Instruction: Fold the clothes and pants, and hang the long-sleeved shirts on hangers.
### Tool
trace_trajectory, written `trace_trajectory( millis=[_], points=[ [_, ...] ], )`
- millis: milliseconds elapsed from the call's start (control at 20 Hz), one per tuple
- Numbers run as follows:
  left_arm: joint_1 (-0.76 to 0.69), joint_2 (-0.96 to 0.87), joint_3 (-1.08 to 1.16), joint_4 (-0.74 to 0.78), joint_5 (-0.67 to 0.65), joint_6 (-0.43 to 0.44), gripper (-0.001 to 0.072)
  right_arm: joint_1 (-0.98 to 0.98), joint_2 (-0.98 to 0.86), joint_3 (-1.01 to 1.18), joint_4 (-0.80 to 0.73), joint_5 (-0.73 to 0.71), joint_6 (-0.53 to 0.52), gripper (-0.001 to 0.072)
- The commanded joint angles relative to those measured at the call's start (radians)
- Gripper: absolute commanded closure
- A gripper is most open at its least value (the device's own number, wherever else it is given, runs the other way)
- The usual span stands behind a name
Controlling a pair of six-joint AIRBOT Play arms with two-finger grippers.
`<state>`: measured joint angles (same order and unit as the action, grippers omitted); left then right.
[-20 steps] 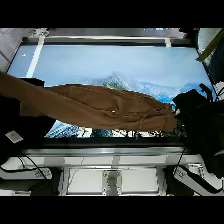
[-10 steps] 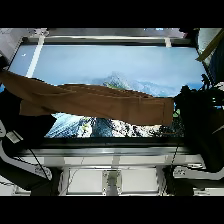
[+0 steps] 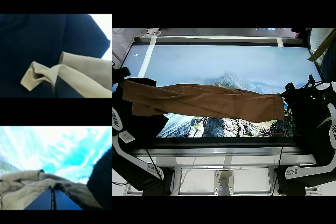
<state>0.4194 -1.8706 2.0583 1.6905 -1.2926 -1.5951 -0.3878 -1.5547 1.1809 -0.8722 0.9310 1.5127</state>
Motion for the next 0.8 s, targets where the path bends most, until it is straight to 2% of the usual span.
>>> trace_trajectory(
  millis=[0,50,100,150,300,400,500,550,600,750],
  points=[
    [-0.002,0.016,0.000,0.012,-0.002,-0.002,0.0365,0.019,-0.008,0.033,-0.027,-0.019,0.001,0.0634],
    [0.000,0.047,0.000,0.030,0.002,-0.002,0.0019,0.013,-0.008,0.065,-0.054,0.034,-0.013,0.0499],
    [0.000,0.083,0.000,0.052,0.007,0.001,0.0012,0.006,-0.008,0.107,-0.087,0.100,-0.014,0.0332],
    [0.000,0.129,0.000,0.060,0.013,0.006,0.0012,-0.001,-0.008,0.151,-0.122,0.172,-0.015,0.0257],
    [-0.024,0.276,0.000,-0.032,0.001,0.005,0.0013,-0.029,-0.001,0.288,-0.274,0.397,-0.043,0.0258],
    [-0.072,0.355,0.000,-0.220,-0.029,0.018,0.0012,-0.041,0.018,0.311,-0.355,0.515,-0.106,0.0258],
    [-0.163,0.387,-0.001,-0.423,-0.028,0.130,0.0013,-0.056,0.023,0.299,-0.376,0.593,-0.154,0.0252],
    [-0.226,0.384,-0.002,-0.488,-0.027,0.172,0.0012,-0.078,0.022,0.279,-0.326,0.558,-0.153,0.0218],
    [-0.302,0.371,-0.004,-0.499,-0.023,0.199,0.0013,-0.102,0.016,0.253,-0.242,0.522,-0.154,0.0139],
    [-0.516,0.315,-0.052,-0.441,0.036,0.274,0.0013,-0.166,-0.023,0.159,-0.027,0.521,-0.212,0.0090]
  ],
)
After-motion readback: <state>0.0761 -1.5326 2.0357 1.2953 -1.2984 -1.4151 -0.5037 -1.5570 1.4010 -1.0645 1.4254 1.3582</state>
